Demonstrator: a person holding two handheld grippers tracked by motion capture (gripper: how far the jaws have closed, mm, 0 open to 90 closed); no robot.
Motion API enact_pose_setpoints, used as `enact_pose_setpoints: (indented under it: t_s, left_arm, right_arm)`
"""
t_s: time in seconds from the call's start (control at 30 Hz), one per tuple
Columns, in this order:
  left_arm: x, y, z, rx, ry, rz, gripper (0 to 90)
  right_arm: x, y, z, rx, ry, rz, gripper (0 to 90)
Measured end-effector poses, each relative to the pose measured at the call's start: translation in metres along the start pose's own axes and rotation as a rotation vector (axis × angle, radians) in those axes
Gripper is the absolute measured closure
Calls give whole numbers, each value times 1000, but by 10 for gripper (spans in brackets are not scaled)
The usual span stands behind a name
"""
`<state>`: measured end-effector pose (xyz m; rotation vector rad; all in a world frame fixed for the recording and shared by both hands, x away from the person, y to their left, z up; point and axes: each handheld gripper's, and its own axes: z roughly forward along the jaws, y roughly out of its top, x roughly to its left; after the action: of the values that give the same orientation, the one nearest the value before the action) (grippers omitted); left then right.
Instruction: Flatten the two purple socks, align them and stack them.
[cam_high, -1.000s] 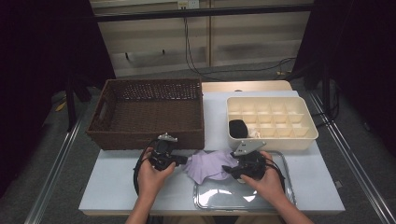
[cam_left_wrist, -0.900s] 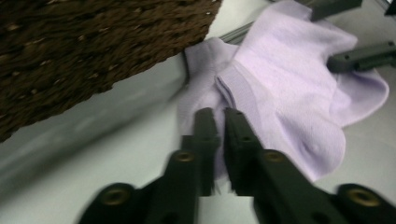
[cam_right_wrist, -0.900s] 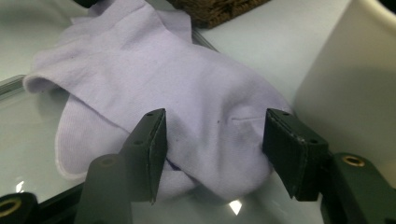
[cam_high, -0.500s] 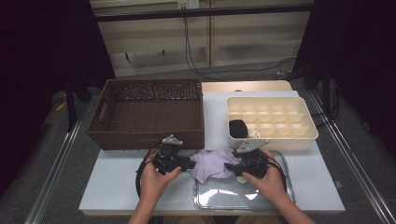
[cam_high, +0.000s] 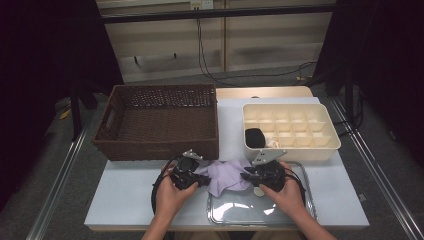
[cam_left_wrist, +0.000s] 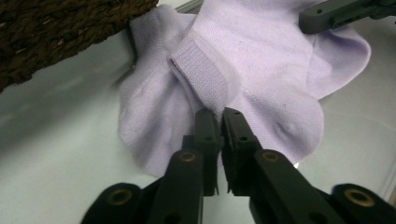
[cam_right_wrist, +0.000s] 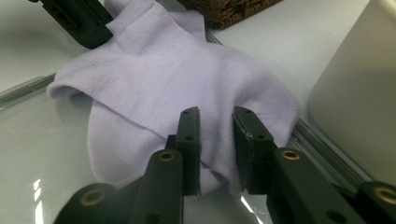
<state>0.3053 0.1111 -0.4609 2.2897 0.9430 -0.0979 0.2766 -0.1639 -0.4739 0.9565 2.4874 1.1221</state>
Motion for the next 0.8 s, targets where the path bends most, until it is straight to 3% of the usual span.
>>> enact_pose_setpoints:
  t_s: [0.27, 0.43, 0.6, 0.8]
  left_arm:
    - [-3, 5, -11, -26, -38, -10, 877]
    - [-7, 12, -28, -88, -61, -12, 875]
    - [0, 16, -36, -107, -43, -18, 874]
    - [8, 18, -34, -106, -13, -26, 874]
  right_arm:
    - [-3, 1, -3, -3, 25, 33, 845]
    - [-4, 3, -8, -23, 39, 46, 851]
    - [-3, 8, -16, -59, 49, 58, 851]
    - [-2, 11, -19, -91, 60, 74, 846]
